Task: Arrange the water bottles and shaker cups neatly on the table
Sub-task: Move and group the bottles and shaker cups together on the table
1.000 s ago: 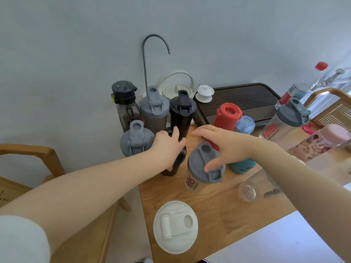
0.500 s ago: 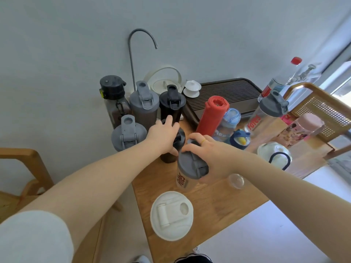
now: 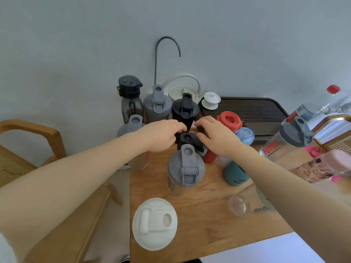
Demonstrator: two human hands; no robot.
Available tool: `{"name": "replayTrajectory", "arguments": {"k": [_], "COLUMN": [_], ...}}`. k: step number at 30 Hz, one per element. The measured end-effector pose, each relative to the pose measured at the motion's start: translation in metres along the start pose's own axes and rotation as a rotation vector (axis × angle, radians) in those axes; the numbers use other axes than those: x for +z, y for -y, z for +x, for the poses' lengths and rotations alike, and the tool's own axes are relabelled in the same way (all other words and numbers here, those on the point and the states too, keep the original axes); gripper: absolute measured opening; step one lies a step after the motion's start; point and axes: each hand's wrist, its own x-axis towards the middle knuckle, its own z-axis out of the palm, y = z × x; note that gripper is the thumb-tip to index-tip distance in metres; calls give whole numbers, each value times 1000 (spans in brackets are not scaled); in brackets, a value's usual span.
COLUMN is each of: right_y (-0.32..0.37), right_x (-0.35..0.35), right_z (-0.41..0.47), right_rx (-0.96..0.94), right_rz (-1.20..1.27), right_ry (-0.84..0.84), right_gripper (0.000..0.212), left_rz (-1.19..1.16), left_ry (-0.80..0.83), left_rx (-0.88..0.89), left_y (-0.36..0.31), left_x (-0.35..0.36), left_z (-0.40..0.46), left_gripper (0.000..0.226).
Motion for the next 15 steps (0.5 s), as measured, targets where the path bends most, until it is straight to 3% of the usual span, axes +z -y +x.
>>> {"name": "replayTrajectory", "arguments": {"k": [3, 6, 8, 10, 15], "right_y": [-17, -19, -17, -16, -25], "right_x": [8, 14, 13, 9, 8], "right_z": [18, 25, 25, 22, 15], "right_rx": [-103, -200, -211, -204, -91], "right_rz": [-213, -322, -342, -362, -317], "right_ry": [306, 507, 515, 471, 346], "right_gripper": [61, 79, 89, 94, 75], "left_rz": [40, 184, 294, 340, 433], "left_ry": [-65, 47, 156, 187, 124], "left_rx": [99, 157, 100, 41, -20], "left_y": [-23, -37, -42, -43, -32], "left_x": [6, 23, 32, 37, 31], "left_z": [-15, -21, -19, -16, -9], "left_gripper": [46, 87, 103, 101, 87]}}
